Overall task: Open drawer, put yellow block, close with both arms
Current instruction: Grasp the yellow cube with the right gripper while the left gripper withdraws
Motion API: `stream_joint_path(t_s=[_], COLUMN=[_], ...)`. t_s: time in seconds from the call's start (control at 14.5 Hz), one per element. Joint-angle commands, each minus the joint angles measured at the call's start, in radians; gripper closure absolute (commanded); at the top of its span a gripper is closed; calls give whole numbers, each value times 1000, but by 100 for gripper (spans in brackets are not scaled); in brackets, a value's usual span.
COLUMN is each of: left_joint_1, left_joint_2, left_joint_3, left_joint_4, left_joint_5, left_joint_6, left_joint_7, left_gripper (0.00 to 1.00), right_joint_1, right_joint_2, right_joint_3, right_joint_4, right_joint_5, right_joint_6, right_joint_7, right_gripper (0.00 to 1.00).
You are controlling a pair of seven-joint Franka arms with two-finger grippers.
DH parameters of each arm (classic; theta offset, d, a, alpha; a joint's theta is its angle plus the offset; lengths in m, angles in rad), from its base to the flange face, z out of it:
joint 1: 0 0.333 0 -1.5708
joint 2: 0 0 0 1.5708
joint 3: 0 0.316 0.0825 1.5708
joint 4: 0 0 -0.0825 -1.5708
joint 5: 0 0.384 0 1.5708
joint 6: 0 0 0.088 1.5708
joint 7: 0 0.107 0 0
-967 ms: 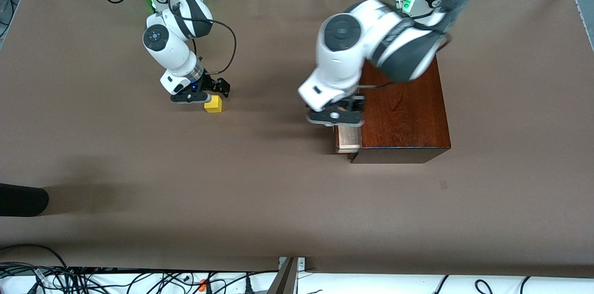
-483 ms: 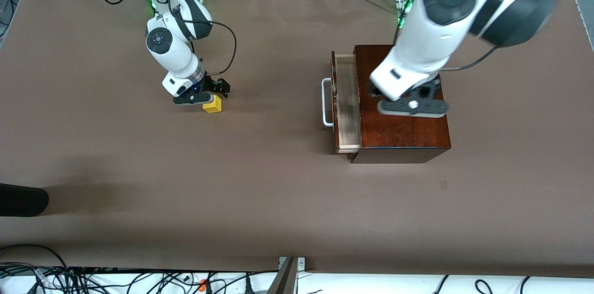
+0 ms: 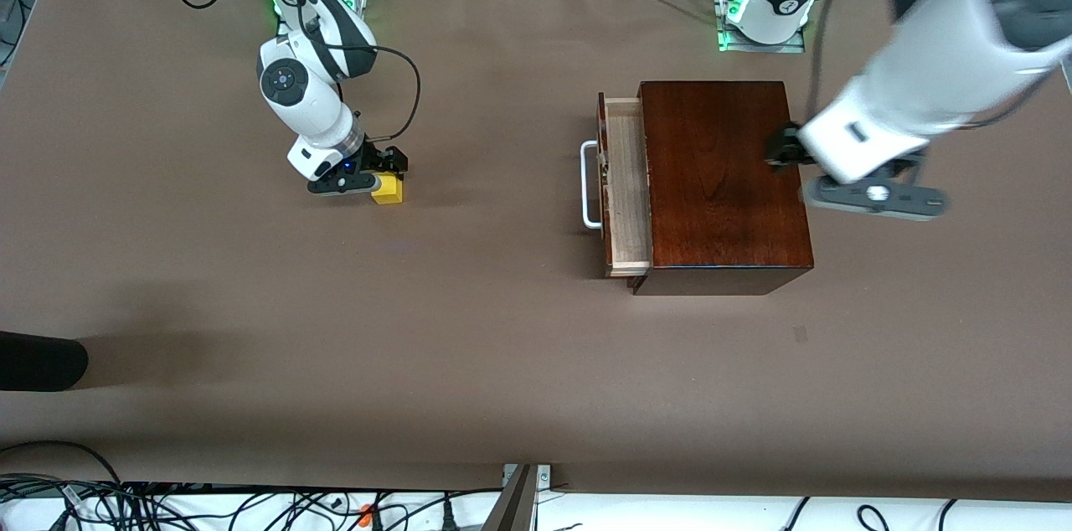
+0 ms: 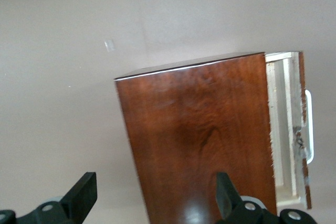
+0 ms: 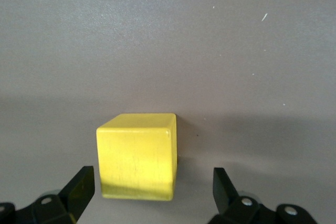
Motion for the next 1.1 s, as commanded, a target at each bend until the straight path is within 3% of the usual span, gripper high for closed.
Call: stream_joint_path(t_s=[0.0,0.21,0.28,0.48,0.62,0.83,1.04], left_joint_1=[-65,-90,-91,-87,-81,-81,-81], left_joint_2=[-151,-238,-273,-298,-278,-277,-277], left_joint_3=[207,259,265,270,267,264,257], left_joint_4=[-154,-288,-340,-374,-347,-343,-342], left_joint_5=[-126,-128,-126,-124,-123,-124,-124], left_joint_6=[29,147,173,155,143,135,135], left_joint_7=[107,108,108,108,107,107,107], left_gripper=[0,0,0,0,0,0,0], right_joint_1=[17,101,161,316,321,317,317], right_joint_2=[38,81,81,81,78,40,-28], right_joint_3=[-13,-82,-131,-278,-294,-297,-297], right_joint_4=[36,87,92,104,105,131,257], right_joint_5=[-23,-23,-25,-26,-29,-29,-25], right_joint_6=[8,8,8,6,5,-65,-325], right_joint_7=[2,29,43,51,49,46,48], right_gripper=[0,4,14,61,85,91,91])
